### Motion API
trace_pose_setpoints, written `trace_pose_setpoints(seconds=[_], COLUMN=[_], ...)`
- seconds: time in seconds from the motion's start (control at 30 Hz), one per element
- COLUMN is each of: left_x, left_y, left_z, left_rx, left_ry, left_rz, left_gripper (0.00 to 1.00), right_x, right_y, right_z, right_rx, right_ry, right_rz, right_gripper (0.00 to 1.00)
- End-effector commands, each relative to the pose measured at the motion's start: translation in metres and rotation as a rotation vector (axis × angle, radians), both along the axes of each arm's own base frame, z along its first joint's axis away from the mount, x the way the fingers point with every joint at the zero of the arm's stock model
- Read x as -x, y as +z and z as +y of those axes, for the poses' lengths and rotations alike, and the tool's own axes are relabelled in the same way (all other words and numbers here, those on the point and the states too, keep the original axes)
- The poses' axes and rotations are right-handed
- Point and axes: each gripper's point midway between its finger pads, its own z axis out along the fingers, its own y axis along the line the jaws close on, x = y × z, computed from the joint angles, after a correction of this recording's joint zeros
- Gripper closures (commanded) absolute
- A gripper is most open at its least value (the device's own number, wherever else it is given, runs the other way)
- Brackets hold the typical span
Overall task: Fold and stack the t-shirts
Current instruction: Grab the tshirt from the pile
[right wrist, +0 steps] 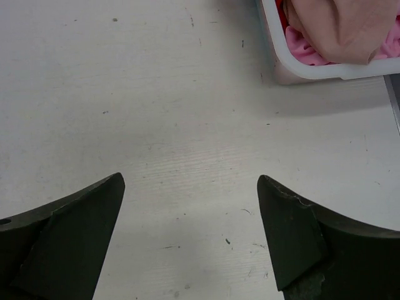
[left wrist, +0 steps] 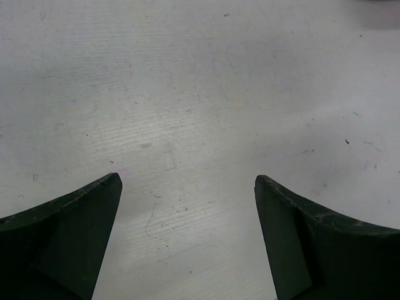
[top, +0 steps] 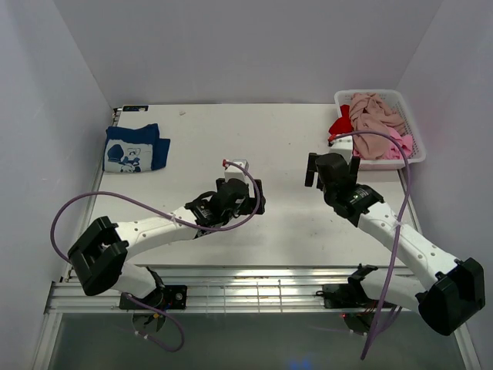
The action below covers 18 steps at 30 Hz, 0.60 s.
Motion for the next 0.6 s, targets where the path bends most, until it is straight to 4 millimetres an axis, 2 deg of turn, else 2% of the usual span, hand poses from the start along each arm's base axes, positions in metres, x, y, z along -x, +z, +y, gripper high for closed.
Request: trace_pose_setpoints(seconds=[0.0,0.07,0.1,0.17,0.2,0.23,0.27,0.3,0.33,0.37,0.4,0.47,0.5,0.57], left_x=[-0.002,-0.002,-0.002,-0.003,-0.003,-0.003,-0.003,-0.003,-0.003,-0.004,-0.004,-0.005,-0.006,-0.008], left_y=[0.027,0.025,0.025,0.024,0.025,0.023,0.024,0.023,0.024,0.024,0.025,0.024,0.022,0.021], left_z=[-0.003,-0.001,-0.001,-0.001,0.000,0.000,0.000,0.000,0.001,0.002,0.003,0.006,0.007,0.009], left_rx=[0.066,0.058,0.056,0.051,0.050,0.047,0.049,0.045,0.044,0.040,0.037,0.023,0.014,0.003], left_ry=[-0.012,-0.010,-0.006,-0.004,-0.002,-0.003,-0.003,-0.002,0.000,0.003,0.006,0.010,0.013,0.023], left_rz=[-0.064,-0.060,-0.058,-0.057,-0.058,-0.057,-0.058,-0.056,-0.063,-0.067,-0.071,-0.078,-0.079,-0.081], left_gripper=[0.02,0.02,0.02,0.02,0.02,0.02,0.02,0.02,0.02,0.02,0.02,0.02,0.02,0.02], right_x=[-0.020,-0.029,-0.040,-0.053,-0.068,-0.078,-0.093,-0.104,-0.110,-0.121,-0.129,-0.139,-0.154,-0.165], right_y=[0.004,0.006,0.013,0.012,0.009,0.006,0.017,0.004,0.002,0.012,0.002,0.001,0.003,0.000], right_z=[-0.014,-0.024,-0.028,-0.033,-0.050,-0.052,-0.072,-0.076,-0.086,-0.103,-0.108,-0.118,-0.129,-0.134], right_rx=[0.042,0.100,0.136,0.157,0.150,0.125,0.111,0.116,0.118,0.109,0.110,0.111,0.112,0.120], right_ry=[-0.060,-0.090,-0.086,-0.069,-0.110,-0.082,-0.131,-0.129,-0.152,-0.196,-0.208,-0.234,-0.256,-0.244], right_rz=[-0.032,-0.065,-0.106,-0.132,-0.138,-0.118,-0.129,-0.087,-0.069,-0.083,-0.056,-0.051,-0.052,-0.018], right_gripper=[0.08,0.10,0.10,0.10,0.10,0.10,0.10,0.10,0.10,0.10,0.10,0.10,0.10,0.09])
